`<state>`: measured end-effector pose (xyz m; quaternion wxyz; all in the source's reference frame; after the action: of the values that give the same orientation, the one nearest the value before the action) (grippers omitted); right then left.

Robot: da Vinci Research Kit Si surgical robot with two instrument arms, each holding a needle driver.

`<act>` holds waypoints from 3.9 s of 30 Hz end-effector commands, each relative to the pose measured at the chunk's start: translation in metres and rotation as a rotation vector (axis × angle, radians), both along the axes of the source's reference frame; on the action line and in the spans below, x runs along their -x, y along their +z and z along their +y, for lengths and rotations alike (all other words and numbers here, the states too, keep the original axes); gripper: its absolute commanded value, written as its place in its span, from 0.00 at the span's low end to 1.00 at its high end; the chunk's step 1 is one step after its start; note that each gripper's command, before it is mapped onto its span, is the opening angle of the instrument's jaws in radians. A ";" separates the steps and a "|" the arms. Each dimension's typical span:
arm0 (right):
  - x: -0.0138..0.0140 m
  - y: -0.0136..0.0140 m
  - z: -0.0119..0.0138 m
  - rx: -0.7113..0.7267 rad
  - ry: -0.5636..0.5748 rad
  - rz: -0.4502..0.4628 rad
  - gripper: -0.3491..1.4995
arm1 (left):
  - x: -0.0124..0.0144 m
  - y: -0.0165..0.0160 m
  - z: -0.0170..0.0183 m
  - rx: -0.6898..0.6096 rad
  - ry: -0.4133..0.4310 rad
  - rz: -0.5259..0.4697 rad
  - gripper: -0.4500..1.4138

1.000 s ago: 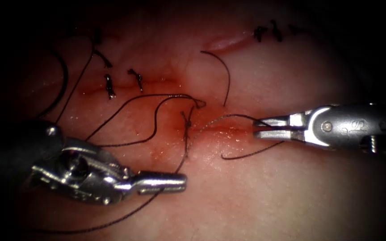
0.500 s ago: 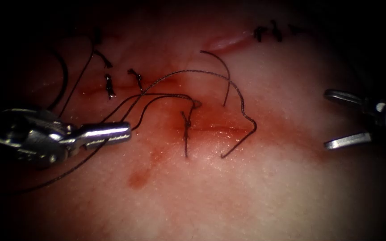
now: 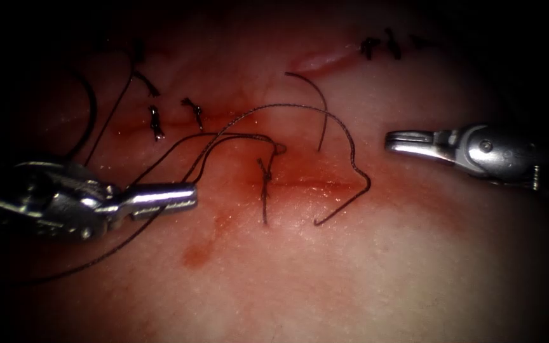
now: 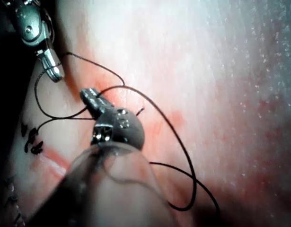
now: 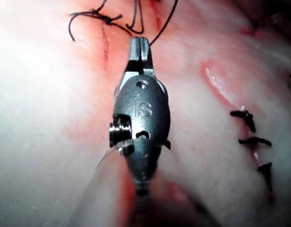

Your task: Wound Closure

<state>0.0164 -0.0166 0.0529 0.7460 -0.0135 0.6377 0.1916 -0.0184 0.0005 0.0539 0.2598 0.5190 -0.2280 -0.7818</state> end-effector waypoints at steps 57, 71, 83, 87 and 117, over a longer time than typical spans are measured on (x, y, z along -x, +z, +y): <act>-0.0130 0.0038 -0.0050 -0.172 -0.173 -0.120 0.77 | 0.0063 0.0037 0.0030 -0.104 0.036 -0.050 0.00; -0.0137 0.0021 -0.0064 -0.242 -0.358 0.111 0.55 | 0.0079 0.0112 0.0059 -0.123 0.046 -0.097 0.00; -0.0124 0.0002 -0.0041 -0.314 -0.193 0.431 0.55 | 0.0077 0.0173 0.0054 -0.154 0.061 -0.052 0.00; -0.0114 0.0000 -0.0033 -0.323 -0.120 0.444 0.55 | 0.0074 0.0178 0.0047 -0.159 0.064 -0.049 0.00; -0.0097 0.0015 0.0019 -0.565 0.571 0.057 0.85 | 0.0090 0.0177 -0.0006 -0.167 0.065 0.028 0.00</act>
<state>0.0250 -0.0151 0.0542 0.6224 0.0186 0.5483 0.5582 -0.0269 -0.0002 0.0710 0.2428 0.5348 -0.1406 -0.7970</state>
